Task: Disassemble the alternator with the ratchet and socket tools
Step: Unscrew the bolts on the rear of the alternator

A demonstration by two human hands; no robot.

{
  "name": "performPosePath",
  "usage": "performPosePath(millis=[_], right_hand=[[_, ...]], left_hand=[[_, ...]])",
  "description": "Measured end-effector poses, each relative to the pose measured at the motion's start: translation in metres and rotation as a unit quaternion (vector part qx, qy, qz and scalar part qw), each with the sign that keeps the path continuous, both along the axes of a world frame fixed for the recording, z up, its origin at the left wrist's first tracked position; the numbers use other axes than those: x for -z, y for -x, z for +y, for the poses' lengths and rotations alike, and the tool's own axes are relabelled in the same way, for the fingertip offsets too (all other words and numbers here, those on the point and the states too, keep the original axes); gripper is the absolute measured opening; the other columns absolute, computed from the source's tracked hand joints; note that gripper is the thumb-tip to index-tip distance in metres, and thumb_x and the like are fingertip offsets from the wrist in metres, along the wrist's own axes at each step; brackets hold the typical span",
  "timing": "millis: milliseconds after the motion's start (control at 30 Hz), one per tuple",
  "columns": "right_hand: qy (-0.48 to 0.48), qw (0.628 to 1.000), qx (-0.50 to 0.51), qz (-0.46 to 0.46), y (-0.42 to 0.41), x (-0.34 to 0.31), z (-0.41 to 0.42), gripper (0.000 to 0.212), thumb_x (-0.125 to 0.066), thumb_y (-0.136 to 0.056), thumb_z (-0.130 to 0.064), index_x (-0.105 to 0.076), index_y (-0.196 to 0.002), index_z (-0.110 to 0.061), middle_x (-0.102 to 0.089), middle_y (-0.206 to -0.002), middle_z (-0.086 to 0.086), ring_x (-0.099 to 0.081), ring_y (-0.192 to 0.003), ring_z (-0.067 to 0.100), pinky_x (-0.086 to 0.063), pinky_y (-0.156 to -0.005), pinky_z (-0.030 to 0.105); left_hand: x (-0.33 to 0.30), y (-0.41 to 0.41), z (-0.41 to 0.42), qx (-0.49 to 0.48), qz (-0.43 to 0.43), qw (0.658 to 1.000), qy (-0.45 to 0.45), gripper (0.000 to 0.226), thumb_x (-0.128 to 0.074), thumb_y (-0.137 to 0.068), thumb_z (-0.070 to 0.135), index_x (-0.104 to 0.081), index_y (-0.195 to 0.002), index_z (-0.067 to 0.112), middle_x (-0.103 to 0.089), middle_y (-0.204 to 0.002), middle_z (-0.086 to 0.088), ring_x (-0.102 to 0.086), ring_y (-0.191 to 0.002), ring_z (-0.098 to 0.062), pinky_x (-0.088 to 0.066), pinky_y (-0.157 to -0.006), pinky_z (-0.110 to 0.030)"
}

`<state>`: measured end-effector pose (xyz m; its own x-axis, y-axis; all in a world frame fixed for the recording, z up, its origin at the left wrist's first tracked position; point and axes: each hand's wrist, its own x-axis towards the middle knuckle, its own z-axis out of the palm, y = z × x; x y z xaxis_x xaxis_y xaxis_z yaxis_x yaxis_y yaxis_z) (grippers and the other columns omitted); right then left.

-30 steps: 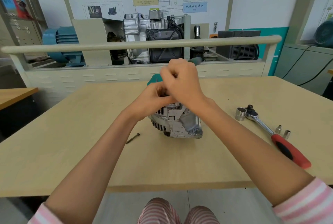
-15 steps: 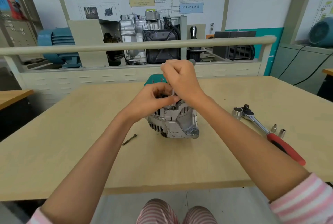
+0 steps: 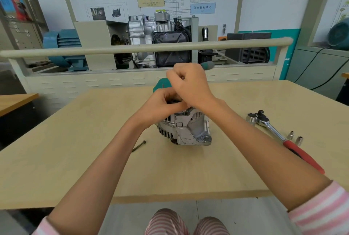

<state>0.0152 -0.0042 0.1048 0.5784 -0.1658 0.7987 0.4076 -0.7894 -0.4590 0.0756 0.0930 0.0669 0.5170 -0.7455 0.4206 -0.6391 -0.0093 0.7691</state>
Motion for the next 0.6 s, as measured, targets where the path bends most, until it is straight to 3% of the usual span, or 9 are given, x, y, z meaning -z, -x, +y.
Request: performPosePath(millis=[67,167,233,267,333,367,433,533,600], right_hand=[[-0.058,0.996,-0.075,0.003,-0.002,-0.001,0.000,0.038,-0.047,-0.077,-0.012,-0.031,-0.042,-0.015,-0.033,-0.046,0.008,-0.031,-0.048,0.017,-0.026,-0.052,0.028],[-0.102,0.990,-0.095,-0.011,-0.003,0.000,0.000,0.038,-0.045,-0.076,-0.011,-0.030,-0.043,-0.019,-0.031,-0.046,0.006,-0.030,-0.048,0.017,-0.025,-0.051,0.030],[-0.029,0.999,0.014,-0.031,-0.003,0.005,0.006,0.035,-0.046,-0.078,-0.016,-0.038,-0.044,-0.013,-0.035,-0.049,0.006,-0.035,-0.051,0.020,-0.027,-0.055,0.031],[0.050,0.989,0.134,-0.020,-0.004,0.009,0.011,0.033,-0.046,-0.079,-0.021,-0.050,-0.048,-0.011,-0.041,-0.053,0.006,-0.039,-0.056,0.021,-0.030,-0.059,0.032],[0.195,0.918,0.344,0.024,-0.005,0.014,0.022,0.035,-0.045,-0.083,-0.030,-0.067,-0.067,-0.009,-0.053,-0.068,0.007,-0.046,-0.070,0.024,-0.031,-0.071,0.034],[0.214,0.899,0.379,0.044,-0.004,0.013,0.027,0.036,-0.044,-0.084,-0.032,-0.069,-0.073,-0.009,-0.057,-0.075,0.007,-0.049,-0.074,0.025,-0.031,-0.074,0.035],[0.197,0.911,0.357,0.066,-0.004,0.007,0.027,0.036,-0.043,-0.086,-0.032,-0.066,-0.070,-0.011,-0.054,-0.072,0.005,-0.046,-0.072,0.024,-0.031,-0.076,0.036],[0.109,0.975,0.191,0.030,-0.003,0.002,0.015,0.043,-0.048,-0.085,-0.022,-0.035,-0.044,-0.016,-0.033,-0.049,-0.003,-0.035,-0.055,0.018,-0.031,-0.066,0.033],[0.025,0.998,0.055,-0.004,-0.002,0.002,0.008,0.046,-0.050,-0.081,-0.016,-0.025,-0.042,-0.021,-0.030,-0.045,-0.001,-0.031,-0.049,0.016,-0.026,-0.058,0.029]], left_hand=[[0.000,-0.002,0.001,0.001,0.005,1.000,0.003,0.021,-0.066,-0.085,0.011,-0.062,-0.094,-0.007,-0.064,-0.090,-0.027,-0.060,-0.081,-0.037,-0.048,-0.077,-0.049],[-0.002,-0.001,0.001,0.003,0.002,1.000,0.008,0.022,-0.065,-0.084,0.007,-0.060,-0.094,-0.011,-0.061,-0.092,-0.033,-0.057,-0.079,-0.034,-0.047,-0.077,-0.052],[-0.003,0.001,0.001,-0.002,-0.001,1.000,0.016,0.010,-0.065,-0.082,-0.001,-0.063,-0.092,-0.001,-0.064,-0.089,-0.028,-0.059,-0.081,-0.022,-0.050,-0.078,-0.048],[-0.003,0.001,-0.001,-0.004,-0.003,1.000,0.027,0.017,-0.063,-0.081,-0.005,-0.062,-0.093,0.008,-0.066,-0.087,-0.021,-0.061,-0.081,-0.012,-0.052,-0.077,-0.040],[-0.002,0.001,-0.003,-0.002,-0.004,0.999,0.039,0.030,-0.059,-0.082,-0.009,-0.056,-0.100,0.015,-0.062,-0.088,-0.003,-0.057,-0.076,0.009,-0.051,-0.067,-0.017],[-0.003,0.002,-0.004,-0.009,-0.007,0.999,0.038,0.031,-0.058,-0.083,-0.008,-0.054,-0.105,0.012,-0.060,-0.089,0.002,-0.056,-0.074,0.013,-0.048,-0.063,-0.011],[-0.002,0.001,-0.003,-0.012,-0.002,0.999,0.036,0.030,-0.059,-0.082,-0.005,-0.054,-0.108,0.010,-0.061,-0.088,0.005,-0.056,-0.074,0.012,-0.047,-0.063,-0.010],[-0.001,-0.002,0.000,-0.015,0.004,1.000,0.019,0.016,-0.063,-0.081,-0.002,-0.062,-0.094,0.006,-0.067,-0.084,-0.013,-0.061,-0.080,-0.008,-0.051,-0.070,-0.038],[0.000,-0.003,0.001,-0.005,0.013,1.000,0.014,0.010,-0.065,-0.081,0.001,-0.066,-0.086,0.009,-0.070,-0.081,-0.009,-0.063,-0.078,-0.012,-0.051,-0.071,-0.034]])
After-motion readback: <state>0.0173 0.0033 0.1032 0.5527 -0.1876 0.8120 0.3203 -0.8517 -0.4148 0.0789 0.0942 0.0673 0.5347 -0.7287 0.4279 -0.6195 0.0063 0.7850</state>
